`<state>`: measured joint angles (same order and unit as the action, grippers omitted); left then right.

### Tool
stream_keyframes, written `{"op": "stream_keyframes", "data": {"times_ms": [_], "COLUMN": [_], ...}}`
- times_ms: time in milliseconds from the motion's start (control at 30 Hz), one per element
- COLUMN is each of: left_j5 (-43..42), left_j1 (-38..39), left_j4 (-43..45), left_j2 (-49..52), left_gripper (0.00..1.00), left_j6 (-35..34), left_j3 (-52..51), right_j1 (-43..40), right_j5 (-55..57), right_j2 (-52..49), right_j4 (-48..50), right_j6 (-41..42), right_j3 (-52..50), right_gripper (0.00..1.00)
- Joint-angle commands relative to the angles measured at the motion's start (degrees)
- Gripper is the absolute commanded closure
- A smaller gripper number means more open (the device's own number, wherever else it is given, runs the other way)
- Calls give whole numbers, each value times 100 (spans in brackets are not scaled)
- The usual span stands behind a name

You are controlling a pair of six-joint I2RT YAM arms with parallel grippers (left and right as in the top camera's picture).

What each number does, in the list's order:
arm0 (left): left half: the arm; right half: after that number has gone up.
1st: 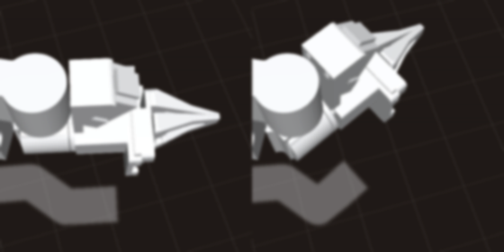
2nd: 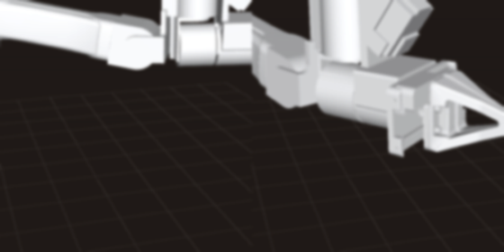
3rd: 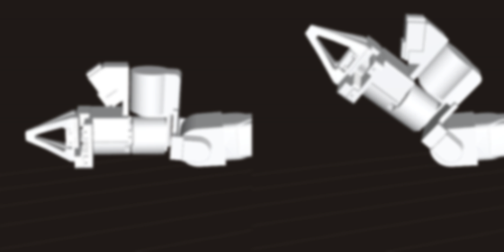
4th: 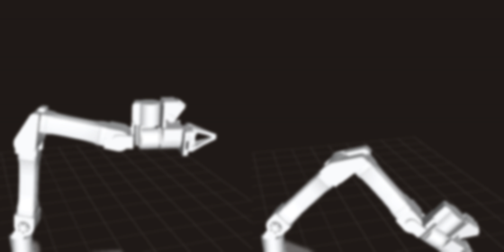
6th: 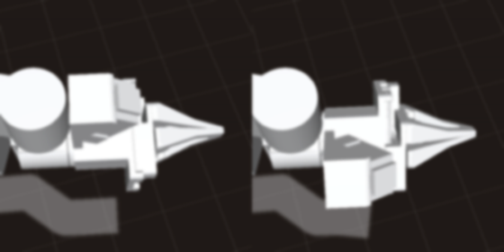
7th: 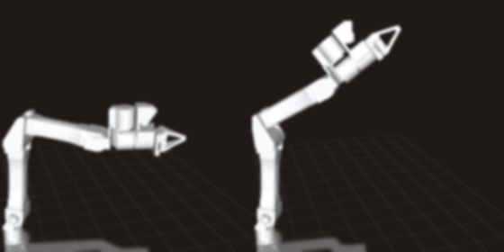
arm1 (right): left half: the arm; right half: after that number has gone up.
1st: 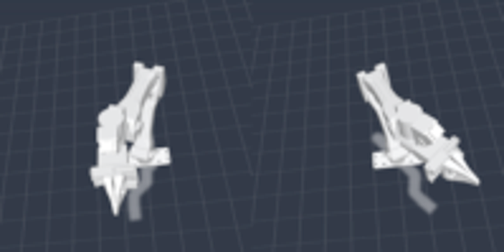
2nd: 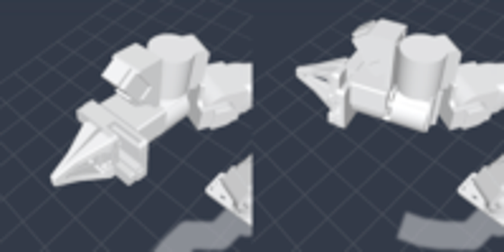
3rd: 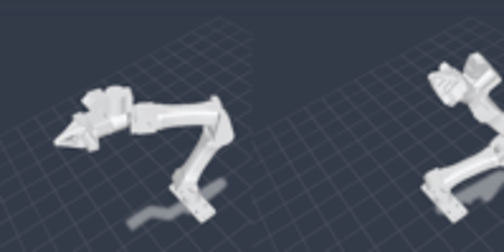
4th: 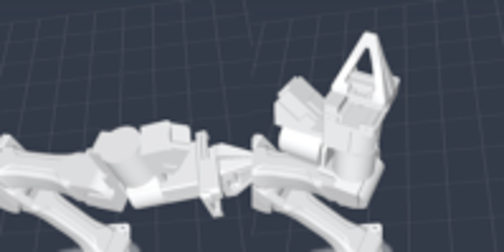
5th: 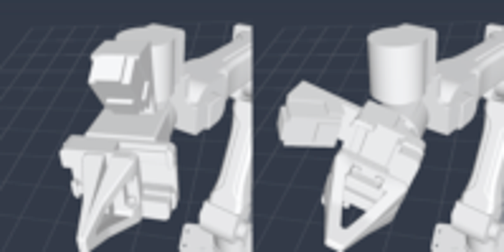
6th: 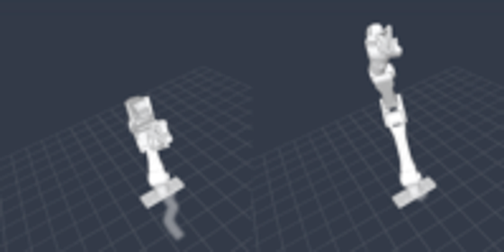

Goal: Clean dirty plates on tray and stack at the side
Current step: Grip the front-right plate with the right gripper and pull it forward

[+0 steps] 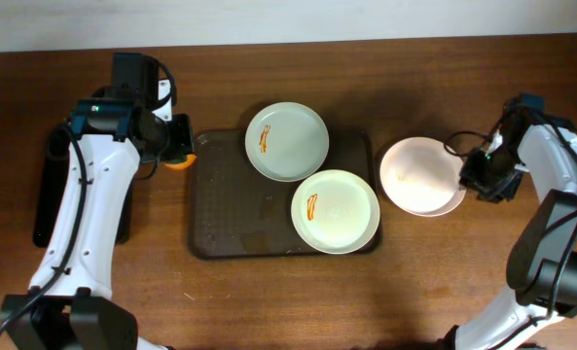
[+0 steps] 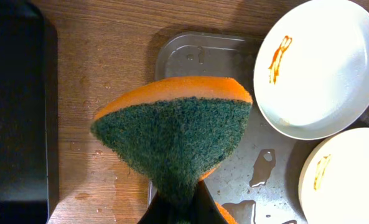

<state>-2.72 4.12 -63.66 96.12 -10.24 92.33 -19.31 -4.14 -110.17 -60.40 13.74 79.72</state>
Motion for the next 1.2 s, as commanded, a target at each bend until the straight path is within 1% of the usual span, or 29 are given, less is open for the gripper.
{"op": "stream_keyframes", "data": {"times_ms": [0,67,133,200,267,300,333,367,433,500,533,567,600,633,667,700,767,833,867,933,967,1000,1033,1067,1100,1133,1167], "left_j5": [-4,-11,-385,-459,-470,-675,-811,-824,-824,-824,-824,-824,-824,-824,-826,-828,-846,-846,-846,-846,-846,-846,-846,-846,-846,-848,-848], "left_j1": [31,28,28,28,28,28,28,28,28,28,28,28,28,28,28,28,28,28,28,28,28,28,28,28,28,28,28], "left_j4": [20,-4,22,22,20,22,24,24,22,22,22,22,22,39,44,37,44,59,59,61,61,63,63,96,153,188,205], "left_j2": [31,31,31,31,31,31,31,31,31,31,31,31,31,31,31,31,31,31,31,31,31,31,31,33,31,33,42], "left_gripper": [100,100,100,100,100,100,100,100,100,100,100,100,100,100,100,100,100,100,100,100,100,100,100,100,100,100,100], "left_j6": [96,129,695,756,758,922,988,990,988,988,988,988,988,986,986,986,986,986,986,986,986,986,986,986,986,986,984], "left_j3": [-26,-26,-26,-26,-26,-26,-26,-26,-26,-26,-26,-26,-26,-26,-26,-26,-26,-26,-26,-26,-26,-26,-26,-26,-26,-26,-26], "right_j1": [-17,291,870,1508,2232,2542,2754,3062,3510,3746,3869,3923,3934,3934,3941,4030,4417,4981,5331,5805,5912,6142,6260,6319,6306,6271,6227], "right_j5": [-741,-1862,-1561,-1467,-1097,-887,-863,-682,-238,-105,-92,24,55,55,0,-282,-671,-776,-791,-767,-758,-686,-640,-640,-643,-640,-634], "right_j2": [304,973,1204,1198,1198,1198,1198,1198,1198,1193,1165,1121,1067,1047,1047,1049,1049,1047,1047,1003,957,754,557,417,372,372,372], "right_j4": [-496,-809,-1158,-1222,-780,-444,-184,256,688,997,1185,1178,1185,1207,1226,1045,678,824,1091,1565,1681,1895,2000,2041,2057,2098,2181], "right_j6": [-411,-887,-883,-763,-254,59,210,538,999,1189,1231,1235,1316,1305,1217,1014,925,1353,1716,2430,2588,2977,3099,3097,3095,3091,3093], "right_j3": [396,479,476,190,-549,-949,-1215,-1576,-1963,-2184,-2315,-2339,-2356,-2356,-2354,-2245,-1779,-1316,-1174,-1174,-1174,-1174,-1174,-1174,-1174,-1141,-1132], "right_gripper": [58,56,56,57,58,60,62,65,71,73,75,78,84,96,96,96,96,96,96,96,96,96,96,79,66,63,63]}}
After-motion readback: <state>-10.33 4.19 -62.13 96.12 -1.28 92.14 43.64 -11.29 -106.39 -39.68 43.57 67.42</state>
